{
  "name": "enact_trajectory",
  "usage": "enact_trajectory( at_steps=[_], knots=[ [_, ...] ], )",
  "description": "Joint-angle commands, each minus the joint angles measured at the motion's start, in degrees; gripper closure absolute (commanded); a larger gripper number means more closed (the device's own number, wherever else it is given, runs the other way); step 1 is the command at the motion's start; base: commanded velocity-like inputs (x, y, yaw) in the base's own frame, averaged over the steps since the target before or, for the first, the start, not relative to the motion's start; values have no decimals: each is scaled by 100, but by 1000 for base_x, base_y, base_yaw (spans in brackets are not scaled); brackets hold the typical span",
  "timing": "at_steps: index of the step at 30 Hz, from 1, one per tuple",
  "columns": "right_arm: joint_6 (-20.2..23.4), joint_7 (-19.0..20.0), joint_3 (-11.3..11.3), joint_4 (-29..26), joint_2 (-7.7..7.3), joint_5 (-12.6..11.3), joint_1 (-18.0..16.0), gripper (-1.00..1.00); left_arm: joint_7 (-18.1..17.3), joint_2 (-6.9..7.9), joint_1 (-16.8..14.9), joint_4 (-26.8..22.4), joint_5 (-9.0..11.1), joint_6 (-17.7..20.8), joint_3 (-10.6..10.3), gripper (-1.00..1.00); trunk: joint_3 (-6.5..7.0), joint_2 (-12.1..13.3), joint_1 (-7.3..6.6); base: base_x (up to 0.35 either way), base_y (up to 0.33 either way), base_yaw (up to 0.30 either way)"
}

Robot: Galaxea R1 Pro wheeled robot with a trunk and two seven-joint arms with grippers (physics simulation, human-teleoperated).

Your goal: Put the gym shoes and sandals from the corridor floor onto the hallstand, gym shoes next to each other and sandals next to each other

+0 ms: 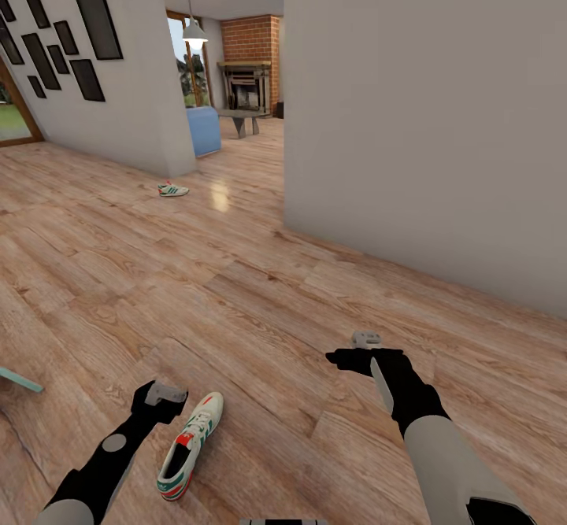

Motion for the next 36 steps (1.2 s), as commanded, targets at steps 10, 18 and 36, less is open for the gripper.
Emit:
enact_trajectory(
  at_steps=[10,18,36],
  knots=[
    [24,49,-37,-9,8,61,-3,-100,-32,82,-3,559,-58,-361,47,-100,-5,-2,-1,0,0,0],
    [24,48,-37,-8,8,61,-3,-100,-34,158,-3,985,-58,-660,42,-100,-5,-2,-1,0,0,0],
    [24,39,-55,-9,8,61,-3,-100,-41,173,-3,1578,-58,-823,39,-100,-5,-2,-1,0,0,0]
  ],
)
